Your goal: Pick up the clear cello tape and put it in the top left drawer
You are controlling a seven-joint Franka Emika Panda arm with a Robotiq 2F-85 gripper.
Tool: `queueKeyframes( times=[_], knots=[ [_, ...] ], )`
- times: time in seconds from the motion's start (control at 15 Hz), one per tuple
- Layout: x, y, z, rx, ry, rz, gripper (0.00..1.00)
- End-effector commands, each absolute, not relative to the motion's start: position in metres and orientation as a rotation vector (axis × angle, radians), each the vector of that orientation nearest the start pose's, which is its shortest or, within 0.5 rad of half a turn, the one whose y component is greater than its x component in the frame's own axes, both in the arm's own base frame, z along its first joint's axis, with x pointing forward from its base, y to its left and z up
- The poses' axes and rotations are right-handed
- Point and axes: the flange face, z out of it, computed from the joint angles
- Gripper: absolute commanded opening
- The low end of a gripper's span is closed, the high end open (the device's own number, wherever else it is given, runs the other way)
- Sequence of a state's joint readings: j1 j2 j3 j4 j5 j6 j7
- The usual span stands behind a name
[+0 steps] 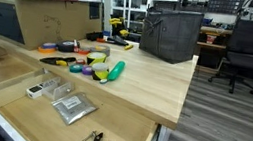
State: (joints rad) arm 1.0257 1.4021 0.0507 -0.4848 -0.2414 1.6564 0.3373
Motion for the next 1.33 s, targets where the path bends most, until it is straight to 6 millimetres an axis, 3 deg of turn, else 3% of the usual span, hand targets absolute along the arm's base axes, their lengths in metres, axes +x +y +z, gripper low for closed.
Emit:
queueKeyframes(
  times=[0.0, 0.13, 0.2, 0.33, 0.47, 0.8, 1.0, 1.27],
  knots=[
    [0.406, 0.67, 0.149, -3.128, -1.29, 0.061, 0.04],
    [0.403, 0.672, 0.149, -3.119, -1.286, 0.066, 0.04],
    [0.403, 0.673, 0.147, -3.115, -1.284, 0.073, 0.4],
    [0.401, 0.675, 0.146, -3.101, -1.29, 0.073, 0.46],
    [0.401, 0.674, 0.153, -3.086, -1.299, 0.11, 0.62],
    [0.42, 0.65, 0.193, -3.083, -1.331, 0.304, 0.98],
    [0.443, 0.626, 0.224, -3.083, -1.314, 0.417, 1.0],
    [0.469, 0.593, 0.239, -3.092, -1.238, 0.568, 1.0]
  ],
)
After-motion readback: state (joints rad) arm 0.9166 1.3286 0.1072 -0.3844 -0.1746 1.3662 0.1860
